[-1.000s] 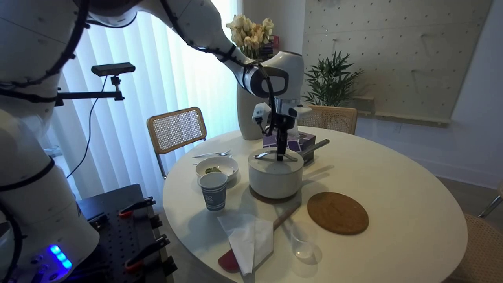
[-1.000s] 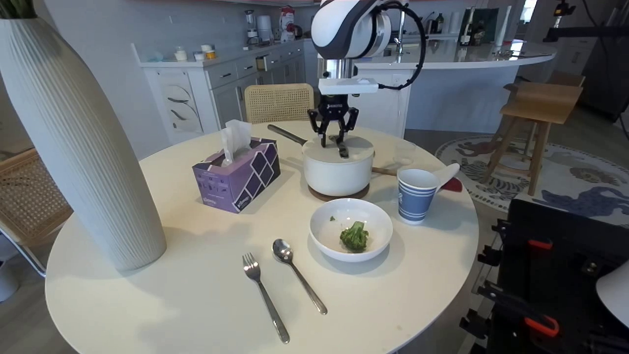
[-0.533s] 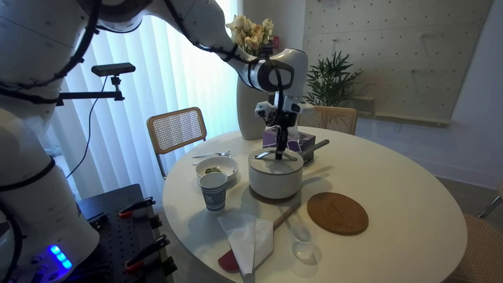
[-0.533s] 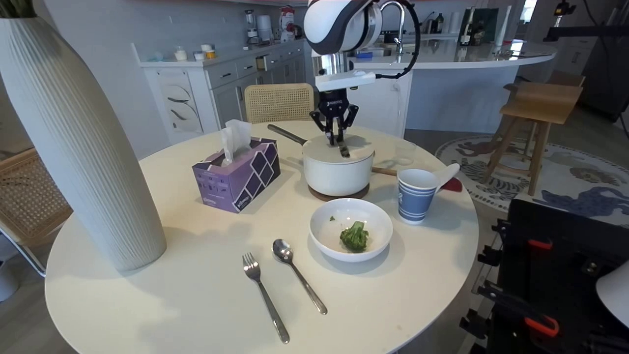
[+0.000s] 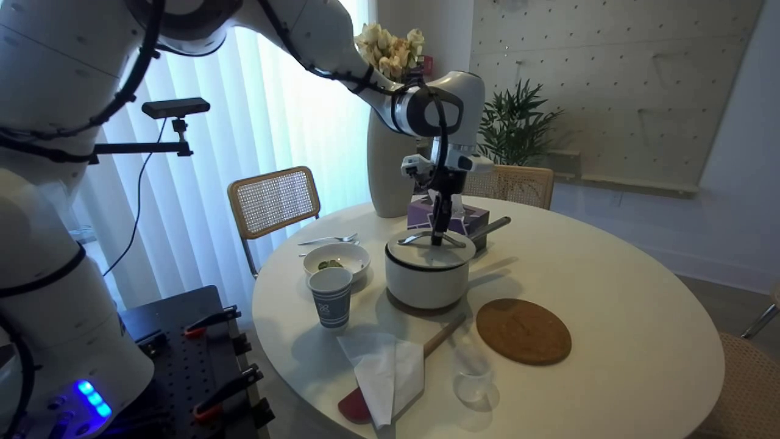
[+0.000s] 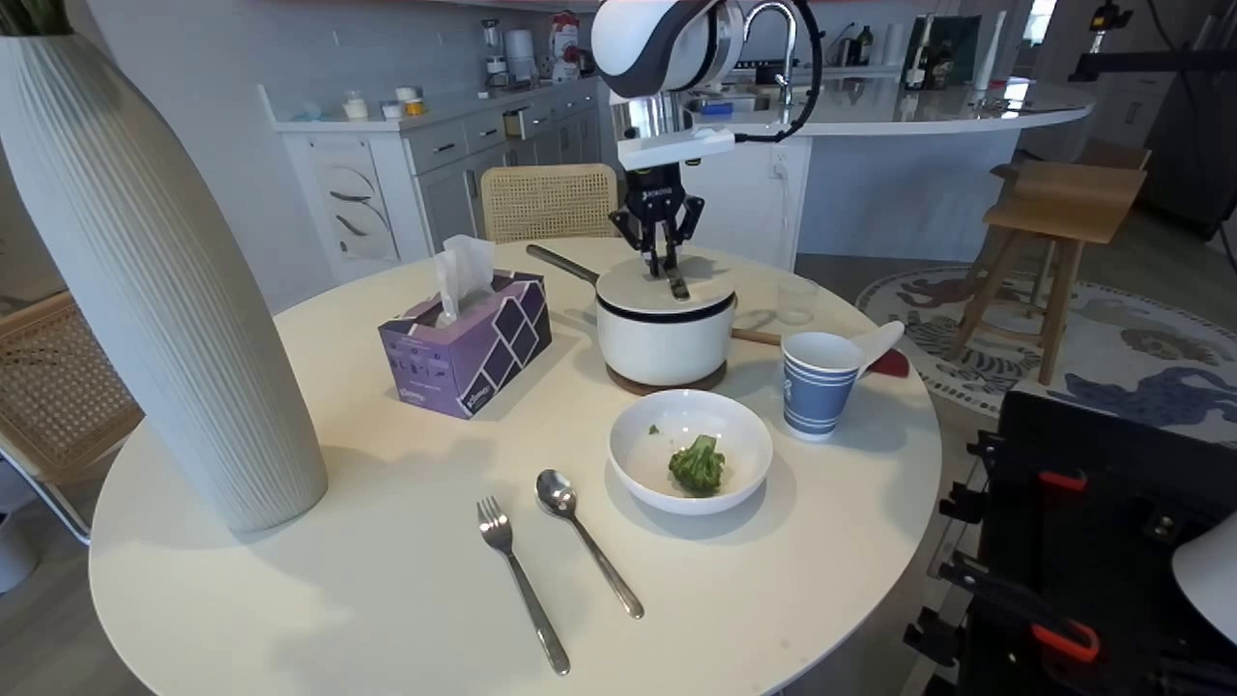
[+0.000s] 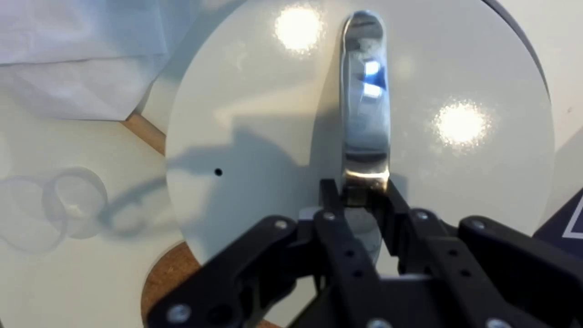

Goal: Remove the lid from the white pot, pick up the broccoli from the white bowl and place it inside the pot, move the tissue square to the left, pick up the spatula and use it to stir inside the white pot, place the spatula on the table, place the white lid on top of the pot

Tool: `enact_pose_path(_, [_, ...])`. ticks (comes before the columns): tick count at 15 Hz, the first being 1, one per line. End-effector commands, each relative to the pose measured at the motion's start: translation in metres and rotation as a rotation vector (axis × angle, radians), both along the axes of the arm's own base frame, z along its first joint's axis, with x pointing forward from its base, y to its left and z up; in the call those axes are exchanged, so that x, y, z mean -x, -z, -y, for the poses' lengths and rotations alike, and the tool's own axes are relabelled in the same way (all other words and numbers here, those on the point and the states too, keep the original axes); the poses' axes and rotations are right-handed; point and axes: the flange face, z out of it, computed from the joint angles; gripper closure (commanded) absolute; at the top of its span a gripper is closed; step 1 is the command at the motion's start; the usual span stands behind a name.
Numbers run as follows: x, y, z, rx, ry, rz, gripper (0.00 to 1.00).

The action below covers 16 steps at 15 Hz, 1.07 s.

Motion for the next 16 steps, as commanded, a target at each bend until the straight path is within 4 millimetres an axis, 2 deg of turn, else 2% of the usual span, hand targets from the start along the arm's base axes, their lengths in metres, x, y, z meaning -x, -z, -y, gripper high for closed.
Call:
enact_pose_path(1, [-0.005, -0.032, 0.027, 0.032, 0.047, 0.009, 0.94])
enact_pose_path(3, [-0.004, -0.041, 0.048, 0.044, 0.073, 0.02, 0.94])
enact_pose_path(10, [0.007, -0.056, 0.146, 0.075, 0.183, 0.063, 0.94])
enact_pose_path(13, [0.006, -0.052, 0.183, 0.082, 0.207, 0.082, 0.94])
enact_pose_path(16, [-0.002, -0.038, 0.209, 0.088, 0.213, 0.086, 0.94])
